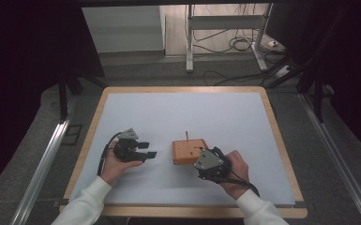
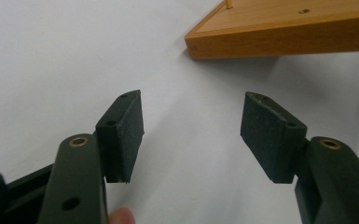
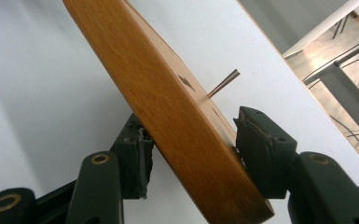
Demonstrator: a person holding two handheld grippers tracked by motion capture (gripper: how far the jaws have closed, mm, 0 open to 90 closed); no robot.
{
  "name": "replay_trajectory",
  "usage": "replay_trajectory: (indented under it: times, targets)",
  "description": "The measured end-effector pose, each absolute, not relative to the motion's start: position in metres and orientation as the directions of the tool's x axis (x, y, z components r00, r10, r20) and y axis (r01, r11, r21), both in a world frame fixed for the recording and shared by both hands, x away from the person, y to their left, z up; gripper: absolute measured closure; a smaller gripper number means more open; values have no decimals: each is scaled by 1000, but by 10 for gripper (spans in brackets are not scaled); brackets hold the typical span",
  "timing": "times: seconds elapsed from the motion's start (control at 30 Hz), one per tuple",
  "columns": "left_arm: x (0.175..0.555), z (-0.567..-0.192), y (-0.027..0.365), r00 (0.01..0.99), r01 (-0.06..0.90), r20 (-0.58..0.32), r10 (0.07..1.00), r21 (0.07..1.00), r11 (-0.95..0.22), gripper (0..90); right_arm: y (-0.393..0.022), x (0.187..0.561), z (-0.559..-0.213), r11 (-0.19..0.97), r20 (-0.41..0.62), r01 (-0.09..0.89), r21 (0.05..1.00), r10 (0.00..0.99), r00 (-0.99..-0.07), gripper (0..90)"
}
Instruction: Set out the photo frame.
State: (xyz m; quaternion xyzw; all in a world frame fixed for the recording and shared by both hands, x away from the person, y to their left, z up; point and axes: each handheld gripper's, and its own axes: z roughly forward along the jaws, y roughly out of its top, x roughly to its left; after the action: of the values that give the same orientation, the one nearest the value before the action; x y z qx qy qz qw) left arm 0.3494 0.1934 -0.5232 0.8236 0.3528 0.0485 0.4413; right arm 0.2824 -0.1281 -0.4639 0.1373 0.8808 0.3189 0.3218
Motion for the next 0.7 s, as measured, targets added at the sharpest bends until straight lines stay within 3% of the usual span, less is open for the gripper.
replay_trajectory:
  times: [0.7]
  targets:
    - [347, -530, 193, 751, 544, -231, 618, 747, -382, 393, -110, 329, -425, 803, -433, 66, 593, 387, -814, 606]
